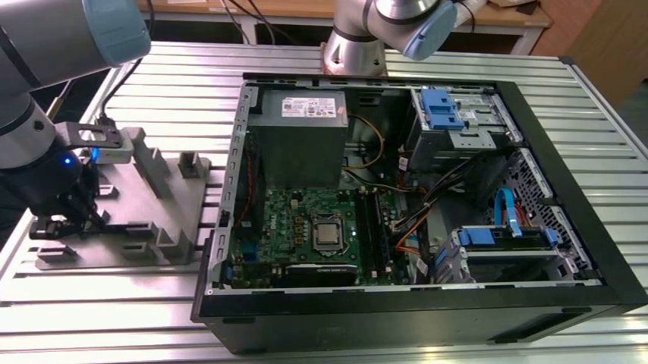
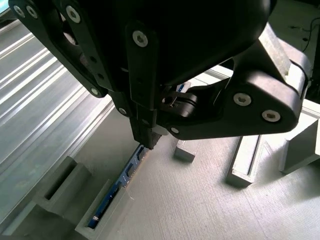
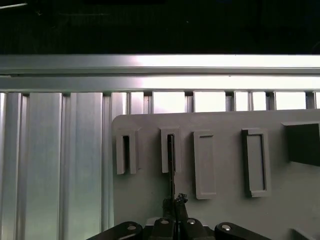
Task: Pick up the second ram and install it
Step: 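Pick up the second ram and move it above second insertion slot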
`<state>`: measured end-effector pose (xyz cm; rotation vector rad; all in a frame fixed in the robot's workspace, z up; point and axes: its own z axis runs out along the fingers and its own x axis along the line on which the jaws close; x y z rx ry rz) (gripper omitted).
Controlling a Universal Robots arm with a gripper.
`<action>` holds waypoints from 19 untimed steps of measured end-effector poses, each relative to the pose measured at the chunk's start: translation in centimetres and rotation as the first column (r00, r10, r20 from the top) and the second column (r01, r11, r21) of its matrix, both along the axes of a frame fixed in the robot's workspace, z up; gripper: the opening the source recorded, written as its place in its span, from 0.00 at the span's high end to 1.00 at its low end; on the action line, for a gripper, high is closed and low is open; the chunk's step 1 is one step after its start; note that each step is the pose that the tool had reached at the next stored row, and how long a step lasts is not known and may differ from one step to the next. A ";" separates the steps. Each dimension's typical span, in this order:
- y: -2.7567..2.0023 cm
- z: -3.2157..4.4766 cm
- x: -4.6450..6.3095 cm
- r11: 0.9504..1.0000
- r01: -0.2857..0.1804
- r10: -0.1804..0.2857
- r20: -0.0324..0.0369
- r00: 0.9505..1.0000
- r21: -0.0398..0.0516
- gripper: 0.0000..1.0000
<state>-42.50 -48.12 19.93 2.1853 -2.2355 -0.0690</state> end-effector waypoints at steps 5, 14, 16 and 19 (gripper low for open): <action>0.00 0.00 0.0 1.000 0.005 -0.005 0.000 1.000 0.000 0.92; 0.00 0.00 0.0 1.000 0.009 -0.009 0.000 1.000 0.000 0.92; 0.00 0.06 0.0 1.000 0.009 -0.009 0.000 1.000 0.000 0.92; 0.00 0.20 0.0 1.000 0.009 -0.009 0.000 1.000 0.000 0.92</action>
